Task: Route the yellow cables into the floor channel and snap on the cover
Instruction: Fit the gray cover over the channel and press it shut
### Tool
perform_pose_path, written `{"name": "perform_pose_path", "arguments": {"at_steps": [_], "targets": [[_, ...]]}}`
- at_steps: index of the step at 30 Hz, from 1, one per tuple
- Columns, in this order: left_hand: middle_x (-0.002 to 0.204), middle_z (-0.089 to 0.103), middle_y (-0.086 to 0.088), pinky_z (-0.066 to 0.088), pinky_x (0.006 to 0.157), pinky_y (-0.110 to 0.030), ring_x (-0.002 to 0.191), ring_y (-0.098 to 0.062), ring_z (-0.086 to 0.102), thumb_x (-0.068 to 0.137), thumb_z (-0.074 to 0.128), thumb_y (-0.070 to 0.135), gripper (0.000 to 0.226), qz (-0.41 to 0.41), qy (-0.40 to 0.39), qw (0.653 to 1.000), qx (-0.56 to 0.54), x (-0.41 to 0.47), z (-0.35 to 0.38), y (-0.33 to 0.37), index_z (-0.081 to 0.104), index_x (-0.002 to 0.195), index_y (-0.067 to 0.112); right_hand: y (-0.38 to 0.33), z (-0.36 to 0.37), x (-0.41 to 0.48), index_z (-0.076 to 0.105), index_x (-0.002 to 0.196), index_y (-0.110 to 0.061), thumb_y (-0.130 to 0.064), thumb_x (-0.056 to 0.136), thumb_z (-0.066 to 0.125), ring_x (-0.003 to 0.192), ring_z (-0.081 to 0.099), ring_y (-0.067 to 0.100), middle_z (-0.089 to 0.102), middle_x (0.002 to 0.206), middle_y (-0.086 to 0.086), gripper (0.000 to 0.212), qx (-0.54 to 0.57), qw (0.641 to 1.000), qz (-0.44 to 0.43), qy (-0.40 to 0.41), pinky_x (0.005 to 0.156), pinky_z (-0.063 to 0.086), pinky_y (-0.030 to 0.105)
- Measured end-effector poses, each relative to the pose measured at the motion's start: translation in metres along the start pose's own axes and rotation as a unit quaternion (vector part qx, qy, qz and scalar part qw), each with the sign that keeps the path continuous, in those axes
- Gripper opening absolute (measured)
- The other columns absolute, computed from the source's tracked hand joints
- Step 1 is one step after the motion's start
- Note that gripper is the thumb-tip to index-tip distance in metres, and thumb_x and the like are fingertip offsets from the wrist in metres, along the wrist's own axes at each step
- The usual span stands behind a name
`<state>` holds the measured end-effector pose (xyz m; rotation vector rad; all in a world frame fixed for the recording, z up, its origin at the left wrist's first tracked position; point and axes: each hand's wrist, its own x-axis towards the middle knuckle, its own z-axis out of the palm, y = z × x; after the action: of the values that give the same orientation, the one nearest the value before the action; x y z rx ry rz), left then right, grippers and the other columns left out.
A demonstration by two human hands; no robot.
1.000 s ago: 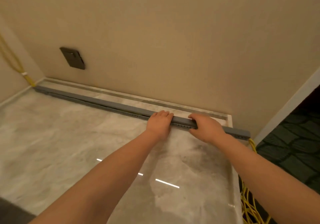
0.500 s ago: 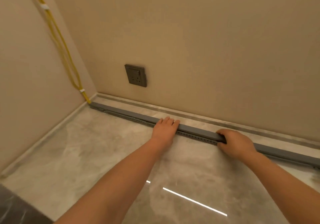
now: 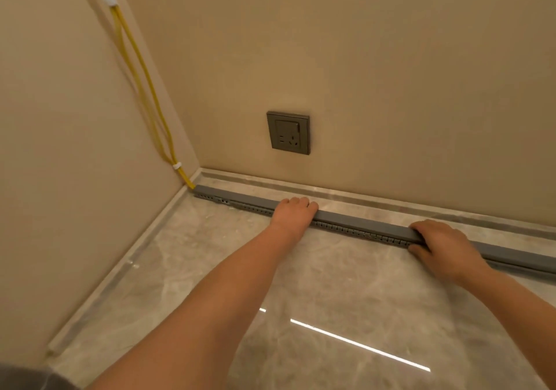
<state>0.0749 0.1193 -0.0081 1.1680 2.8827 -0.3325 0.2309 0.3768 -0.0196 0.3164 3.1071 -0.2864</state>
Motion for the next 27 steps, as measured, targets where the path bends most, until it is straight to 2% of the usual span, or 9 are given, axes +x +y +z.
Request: {"name": "perform_pose_path", "arguments": {"at_steps": [3, 5, 11, 14, 16, 20, 25, 27], "targets": [[0.121, 0.054, -0.010, 0.044, 0.081, -0.038, 0.109, -0.029, 0.054, 0.088, 0.058, 0.006, 0.042, 0.022, 0.010, 1.000, 0.009, 0.007, -0.006, -0.010, 0.045, 0.127, 0.014, 0.000, -0.004, 0.006, 0.061, 0.105, -0.021, -0.027, 0.087, 0.063, 0.092, 0.059, 0.026, 0.065, 0.100, 0.003, 0.019, -0.003, 1.000, 0.000, 0.011, 0.072, 0.043, 0.034], [0.120, 0.054, -0.010, 0.046, 0.078, -0.038, 0.109, -0.029, 0.055, 0.087, 0.060, 0.007, 0.043, 0.024, 0.024, 0.999, 0.005, 0.014, -0.011, -0.014, 0.046, 0.128, 0.014, 0.002, -0.009, 0.012, 0.062, 0.102, -0.019, -0.025, 0.086, 0.065, 0.090, 0.060, 0.027, 0.066, 0.098, 0.004, 0.017, -0.008, 1.000, 0.001, 0.021, 0.069, 0.041, 0.034], [0.124, 0.052, -0.011, 0.046, 0.086, -0.039, 0.115, -0.031, 0.052, 0.083, 0.060, -0.001, 0.049, 0.008, 0.040, 0.999, -0.012, 0.036, -0.029, -0.026, 0.047, 0.128, 0.012, 0.002, -0.022, 0.037, 0.066, 0.103, -0.014, -0.019, 0.083, 0.069, 0.087, 0.062, 0.033, 0.069, 0.095, 0.009, 0.021, 0.003, 0.999, 0.013, 0.053, 0.067, 0.044, 0.036], [0.127, 0.050, -0.013, 0.042, 0.094, -0.039, 0.119, -0.031, 0.048, 0.084, 0.059, -0.002, 0.051, 0.000, 0.046, 0.999, -0.018, 0.046, -0.034, -0.036, 0.046, 0.132, 0.011, -0.002, -0.024, 0.051, 0.064, 0.100, -0.015, -0.019, 0.085, 0.068, 0.087, 0.061, 0.032, 0.066, 0.093, 0.008, 0.016, 0.007, 0.998, 0.006, 0.060, 0.063, 0.040, 0.034], [0.129, 0.046, -0.014, 0.042, 0.094, -0.040, 0.121, -0.032, 0.046, 0.085, 0.056, -0.002, 0.052, -0.001, 0.048, 0.998, -0.031, 0.050, -0.035, -0.040, 0.045, 0.134, 0.011, -0.003, -0.025, 0.061, 0.065, 0.102, -0.016, -0.019, 0.084, 0.068, 0.092, 0.060, 0.031, 0.066, 0.096, 0.006, 0.019, 0.000, 0.998, 0.000, 0.065, 0.064, 0.039, 0.033], [0.132, 0.043, -0.014, 0.046, 0.086, -0.040, 0.122, -0.032, 0.042, 0.085, 0.055, -0.002, 0.052, 0.004, 0.066, 0.997, -0.043, 0.052, -0.028, -0.044, 0.045, 0.135, 0.010, 0.000, -0.021, 0.073, 0.069, 0.103, -0.020, -0.021, 0.077, 0.072, 0.089, 0.059, 0.025, 0.066, 0.091, -0.001, 0.026, -0.035, 0.996, 0.002, 0.088, 0.067, 0.051, 0.037], [0.126, 0.043, -0.010, 0.046, 0.068, -0.033, 0.113, -0.027, 0.046, 0.072, 0.065, -0.007, 0.066, 0.004, 0.117, 0.992, -0.039, 0.051, -0.013, -0.046, 0.043, 0.131, 0.012, -0.007, -0.014, 0.064, 0.058, 0.085, -0.018, -0.014, 0.071, 0.079, 0.075, 0.055, 0.026, 0.059, 0.085, 0.001, 0.025, -0.001, 0.986, 0.009, 0.169, 0.057, 0.046, 0.035], [0.113, 0.053, -0.006, 0.042, 0.055, -0.029, 0.102, -0.024, 0.054, 0.064, 0.074, -0.003, 0.059, 0.009, 0.149, 0.988, -0.037, 0.053, -0.010, -0.047, 0.054, 0.117, 0.014, -0.008, -0.012, 0.062, 0.060, 0.079, -0.015, -0.013, 0.069, 0.080, 0.074, 0.052, 0.028, 0.057, 0.085, 0.004, 0.023, -0.028, 0.979, -0.005, 0.203, 0.058, 0.043, 0.035]]}}
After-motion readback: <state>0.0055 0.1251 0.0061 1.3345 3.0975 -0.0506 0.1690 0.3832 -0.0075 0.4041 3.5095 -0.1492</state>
